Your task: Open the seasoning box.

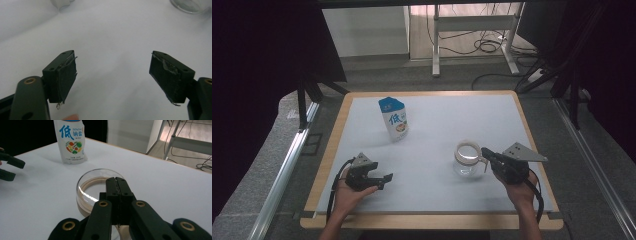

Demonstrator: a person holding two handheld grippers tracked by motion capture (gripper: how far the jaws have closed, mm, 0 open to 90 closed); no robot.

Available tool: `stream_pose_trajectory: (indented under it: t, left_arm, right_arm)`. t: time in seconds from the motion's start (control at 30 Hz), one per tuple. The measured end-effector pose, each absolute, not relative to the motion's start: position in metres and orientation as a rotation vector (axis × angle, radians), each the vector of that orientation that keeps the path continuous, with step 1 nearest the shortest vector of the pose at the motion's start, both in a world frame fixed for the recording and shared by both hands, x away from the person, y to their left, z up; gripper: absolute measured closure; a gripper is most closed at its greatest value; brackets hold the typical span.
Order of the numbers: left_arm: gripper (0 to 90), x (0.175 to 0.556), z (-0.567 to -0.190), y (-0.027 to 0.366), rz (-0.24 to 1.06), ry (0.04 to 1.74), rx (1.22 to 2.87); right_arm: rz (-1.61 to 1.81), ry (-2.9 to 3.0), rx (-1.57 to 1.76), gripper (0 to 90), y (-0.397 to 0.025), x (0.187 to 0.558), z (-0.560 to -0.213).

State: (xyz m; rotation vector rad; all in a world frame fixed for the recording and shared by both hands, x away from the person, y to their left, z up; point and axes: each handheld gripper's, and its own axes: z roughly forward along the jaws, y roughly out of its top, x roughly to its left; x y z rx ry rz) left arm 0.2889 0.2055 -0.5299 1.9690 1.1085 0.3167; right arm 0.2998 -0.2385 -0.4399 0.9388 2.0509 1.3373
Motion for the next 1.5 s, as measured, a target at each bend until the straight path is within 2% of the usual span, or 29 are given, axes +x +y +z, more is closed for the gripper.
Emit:
stream_pose_trajectory:
  t: [0.87,1.23,1.5]
  left_arm:
    - [21.3,0.288,-0.532,0.204,0.35,1.116,1.97]
    - [29.7,0.286,-0.531,0.197,0.36,1.134,1.967]
    - [47.9,0.285,-0.523,0.19,0.35,1.099,1.956]
  right_arm:
    - [1.282,2.052,1.022,89.9,-0.247,0.308,-0.456]
    - [1.295,2.05,1.02,89.8,-0.247,0.305,-0.458]
    - [1.303,2.047,1.022,89.9,-0.249,0.304,-0.458]
